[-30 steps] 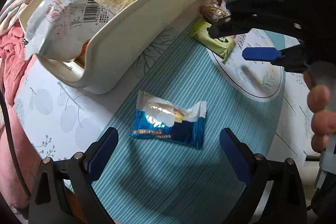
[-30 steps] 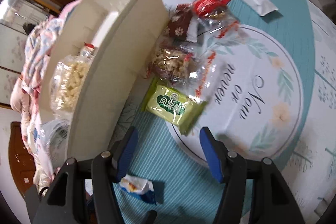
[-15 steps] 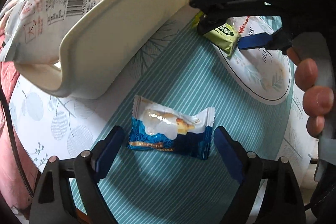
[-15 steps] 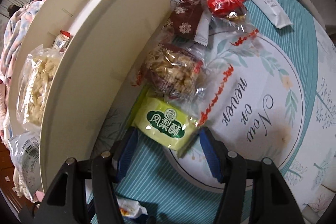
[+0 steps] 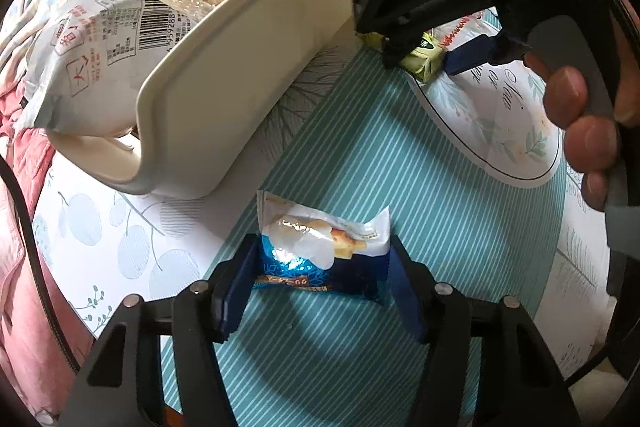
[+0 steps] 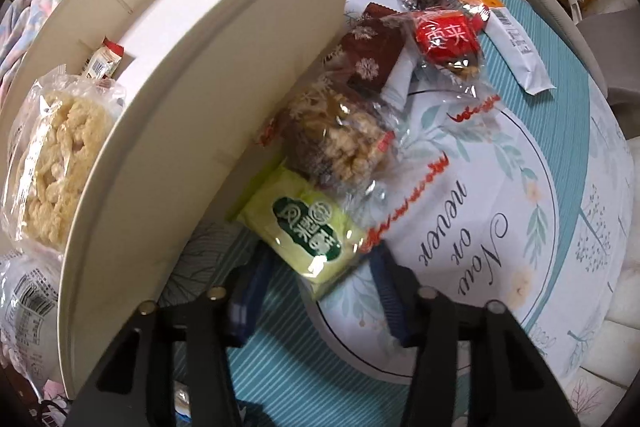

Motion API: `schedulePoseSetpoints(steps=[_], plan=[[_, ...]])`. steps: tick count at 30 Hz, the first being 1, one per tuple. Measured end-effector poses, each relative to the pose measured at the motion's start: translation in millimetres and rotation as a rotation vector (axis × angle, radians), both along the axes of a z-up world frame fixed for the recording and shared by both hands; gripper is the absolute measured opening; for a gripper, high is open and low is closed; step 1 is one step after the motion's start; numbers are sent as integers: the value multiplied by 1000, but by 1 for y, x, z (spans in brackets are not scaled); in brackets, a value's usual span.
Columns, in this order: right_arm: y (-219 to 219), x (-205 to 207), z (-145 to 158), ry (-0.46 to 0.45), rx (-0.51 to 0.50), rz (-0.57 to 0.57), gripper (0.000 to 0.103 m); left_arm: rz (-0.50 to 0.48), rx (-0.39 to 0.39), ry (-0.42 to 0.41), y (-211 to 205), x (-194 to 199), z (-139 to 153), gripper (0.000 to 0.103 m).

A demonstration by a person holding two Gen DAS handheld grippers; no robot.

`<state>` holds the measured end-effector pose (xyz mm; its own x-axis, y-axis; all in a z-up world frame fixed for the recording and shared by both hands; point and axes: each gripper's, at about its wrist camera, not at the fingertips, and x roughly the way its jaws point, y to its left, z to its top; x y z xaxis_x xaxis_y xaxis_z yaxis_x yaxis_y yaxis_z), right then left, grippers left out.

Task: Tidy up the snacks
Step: 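Grasp the blue-wrapped candy with the left gripper while the right grasps the green packet, then lift both held snacks and carry them over the white tray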

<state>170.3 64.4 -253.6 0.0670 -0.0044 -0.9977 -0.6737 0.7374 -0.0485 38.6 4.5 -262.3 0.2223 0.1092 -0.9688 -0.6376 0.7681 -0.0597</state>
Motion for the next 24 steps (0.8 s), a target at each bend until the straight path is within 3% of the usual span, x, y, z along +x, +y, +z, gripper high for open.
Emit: schedulePoseSetpoints(steps=[4,6,8,16,24], plan=[[-5,0,1,-2,5,5,32,-13,-3,-6,-2,2,0,52],[-9,1,1,2,4,0,16,-17,-7,-11,-3,-12,1,50],[-25,6,-4,18,16,-10,8,-18,-9,-6,-4,-16,2,50],[-60,4,-4,115,105,-51,3,-31,-14,-12,-5,-32,5,49],[-104,7,7,98,180,-109,1,-85,-14,-44,-6,-48,17,48]])
